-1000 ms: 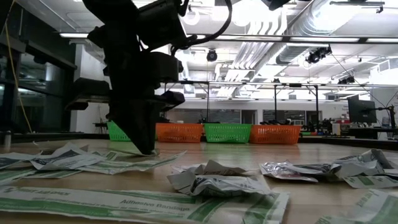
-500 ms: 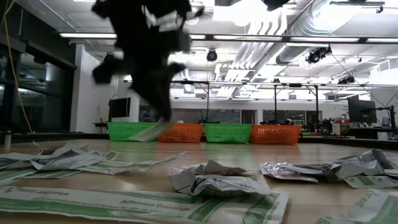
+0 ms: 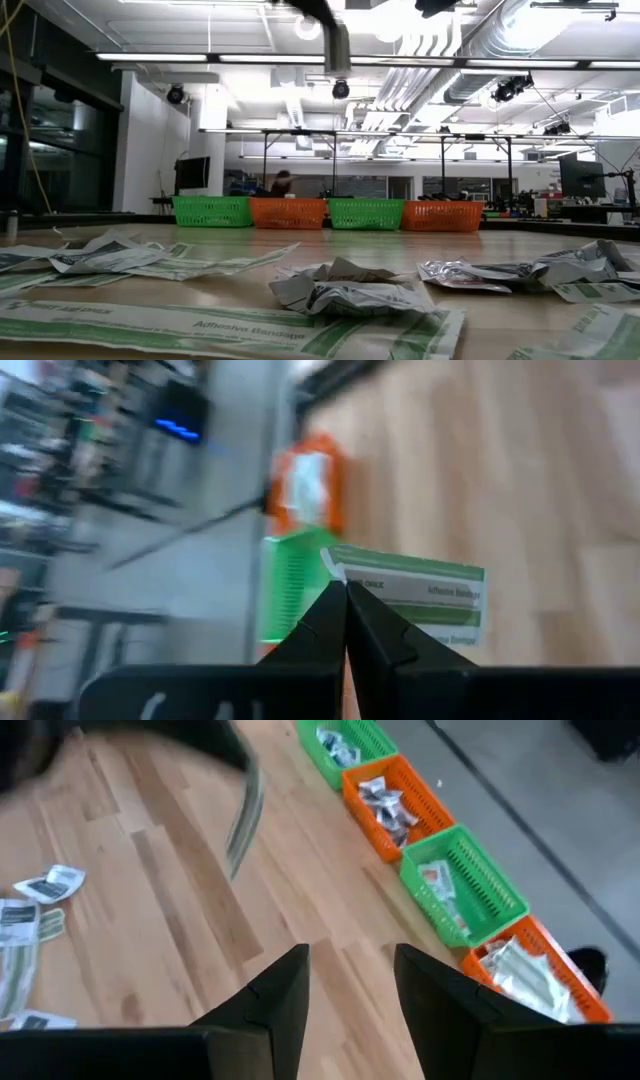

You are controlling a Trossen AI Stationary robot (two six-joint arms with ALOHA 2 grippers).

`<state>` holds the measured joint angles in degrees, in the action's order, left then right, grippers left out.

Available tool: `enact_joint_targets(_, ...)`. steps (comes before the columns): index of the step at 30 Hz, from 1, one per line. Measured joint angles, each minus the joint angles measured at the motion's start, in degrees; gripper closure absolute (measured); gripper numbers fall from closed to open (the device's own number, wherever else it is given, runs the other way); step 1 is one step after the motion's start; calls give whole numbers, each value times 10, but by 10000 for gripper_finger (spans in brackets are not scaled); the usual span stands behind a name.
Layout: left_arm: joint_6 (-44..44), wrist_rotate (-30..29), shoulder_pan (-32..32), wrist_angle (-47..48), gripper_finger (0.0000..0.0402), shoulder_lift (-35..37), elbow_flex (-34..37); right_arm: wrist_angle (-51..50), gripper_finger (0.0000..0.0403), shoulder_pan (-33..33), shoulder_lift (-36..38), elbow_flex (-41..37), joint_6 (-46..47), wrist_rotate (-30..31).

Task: Pick & Place First Aid Supplies
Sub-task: Put the green bandage pack in the right orange bin

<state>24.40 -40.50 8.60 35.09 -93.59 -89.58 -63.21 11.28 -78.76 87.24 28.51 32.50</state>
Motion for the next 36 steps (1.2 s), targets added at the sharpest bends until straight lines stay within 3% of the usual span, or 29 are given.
enact_joint_targets(7,75,-44,0,-8,401,4,-107,84,260,0,0,0,-107,-18)
enact_joint_targets(13,88,-70,0,-15,401,5,-131,192,260,-5,0,0,-195,-33)
enact_joint_targets(24,100,-68,0,-77,401,4,-132,244,260,-81,-1,0,-197,-69)
enact_joint_targets(29,112,-69,0,-88,401,4,-132,258,260,-108,-2,0,-200,-150)
enact_joint_targets(36,112,-66,0,-100,401,4,-132,262,270,-131,-5,0,-212,-191)
